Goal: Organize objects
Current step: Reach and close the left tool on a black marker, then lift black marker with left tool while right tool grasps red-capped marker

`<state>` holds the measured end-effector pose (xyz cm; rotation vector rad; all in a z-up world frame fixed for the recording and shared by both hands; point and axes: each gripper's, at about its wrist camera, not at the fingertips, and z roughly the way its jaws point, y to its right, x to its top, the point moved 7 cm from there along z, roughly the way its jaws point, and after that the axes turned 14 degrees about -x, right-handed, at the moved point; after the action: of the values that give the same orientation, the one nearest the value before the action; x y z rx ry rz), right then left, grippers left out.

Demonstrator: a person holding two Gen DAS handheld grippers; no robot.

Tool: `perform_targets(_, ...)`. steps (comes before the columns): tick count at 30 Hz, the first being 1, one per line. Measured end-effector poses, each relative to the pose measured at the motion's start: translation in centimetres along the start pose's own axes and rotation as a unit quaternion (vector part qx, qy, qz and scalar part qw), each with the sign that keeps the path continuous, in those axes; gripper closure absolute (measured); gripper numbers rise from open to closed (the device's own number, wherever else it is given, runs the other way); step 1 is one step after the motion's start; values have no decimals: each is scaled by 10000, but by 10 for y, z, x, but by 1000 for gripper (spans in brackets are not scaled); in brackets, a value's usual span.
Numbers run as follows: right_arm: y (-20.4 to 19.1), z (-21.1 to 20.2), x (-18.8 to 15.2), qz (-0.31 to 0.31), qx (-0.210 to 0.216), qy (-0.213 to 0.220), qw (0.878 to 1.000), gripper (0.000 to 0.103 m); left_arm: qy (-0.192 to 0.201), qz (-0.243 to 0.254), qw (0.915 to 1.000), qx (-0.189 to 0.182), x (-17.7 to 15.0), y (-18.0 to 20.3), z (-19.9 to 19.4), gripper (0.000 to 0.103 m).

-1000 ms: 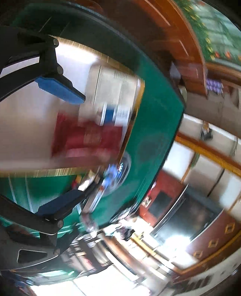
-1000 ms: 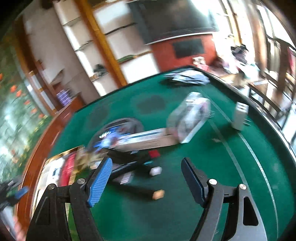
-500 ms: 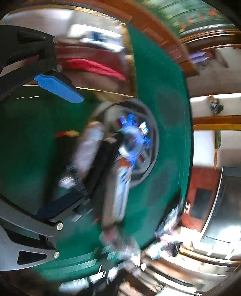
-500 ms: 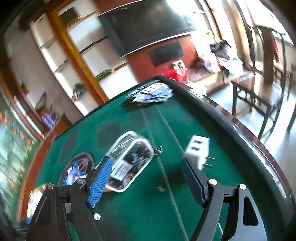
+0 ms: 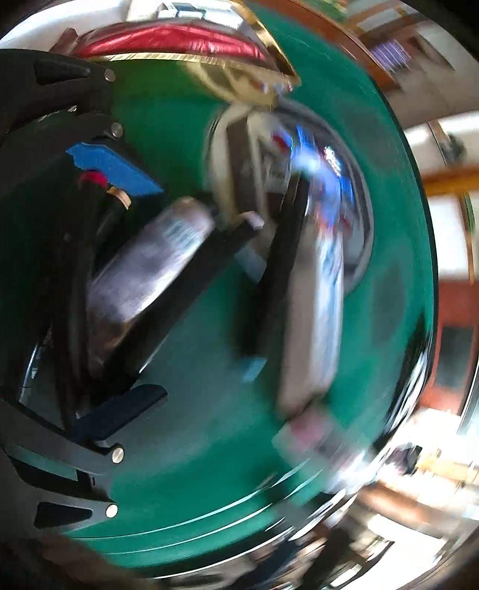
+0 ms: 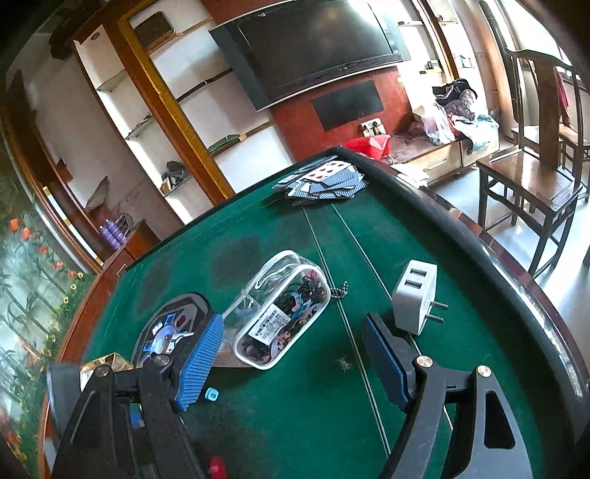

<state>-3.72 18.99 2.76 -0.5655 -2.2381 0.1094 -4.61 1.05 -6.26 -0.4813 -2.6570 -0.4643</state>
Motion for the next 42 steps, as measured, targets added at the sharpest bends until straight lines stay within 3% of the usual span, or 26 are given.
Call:
perform_targets(2, 0, 2, -1, -20, -29, -20, 10000, 22, 64, 154, 9996, -221, -6, 12, -10, 4)
perform_targets(4, 0, 5, -3, -33, -67, -71, 9999, 22, 351, 104, 9992, -142, -5, 9, -30, 4)
perform_targets(7, 1, 9, -6, -36, -110, -136, 9998, 22, 824, -301, 9961, 38, -7, -7, -66, 4)
perform_targets(9, 1, 11, -7, -37, -117, -166, 9998, 22, 938, -586, 9938, 121, -19, -20, -81, 4)
perform_targets(13, -2, 13, -10, -118, -143, -213, 9996, 22, 756, -885, 9930, 222, -48, -26, -76, 4)
perform_targets(17, -9, 13, -16, -292, -178, -216, 9992, 22, 620, -568, 9945, 629, -67, -15, -57, 3)
perform_targets(21, -15, 15, -21, -458, -219, -227, 9985, 22, 748, -220, 9930, 883, -58, -3, -53, 3)
perform_targets(23, -17, 14, -22, -497, -228, -223, 9983, 22, 511, -155, 9926, 1086, -57, -4, -41, 1)
perform_targets(27, -15, 13, -21, -468, -227, -208, 9984, 22, 508, -341, 9938, 928, -58, -11, -36, 1)
perform_targets(29, -13, 14, -20, -422, -216, -233, 9986, 22, 495, -226, 9964, 650, -63, -6, -38, 17)
perform_targets(30, -12, 14, -20, -404, -213, -243, 9987, 22, 473, -124, 9979, 416, -66, 0, -40, 37)
perform_targets(31, -12, 15, -19, -386, -212, -247, 9987, 22, 464, -16, 9980, 425, -70, 4, -45, 56)
perform_targets(32, -11, 15, -19, -375, -210, -254, 9988, 22, 434, 41, 9981, 424, -73, 6, -49, 83)
perform_targets(34, -12, 16, -20, -375, -208, -284, 9987, 22, 325, 62, 9987, 392, -82, 5, -55, 88)
perform_targets(38, -14, 17, -22, -419, -208, -314, 9984, 22, 336, 341, 9981, 377, -100, 10, -65, 87)
perform_targets(39, -15, 17, -22, -441, -201, -315, 9983, 22, 417, 423, 9969, 515, -102, 11, -66, 79)
perform_targets(42, -16, 20, -25, -578, -321, -294, 9974, 22, 695, 401, 9906, 1106, -99, 6, -67, 41)
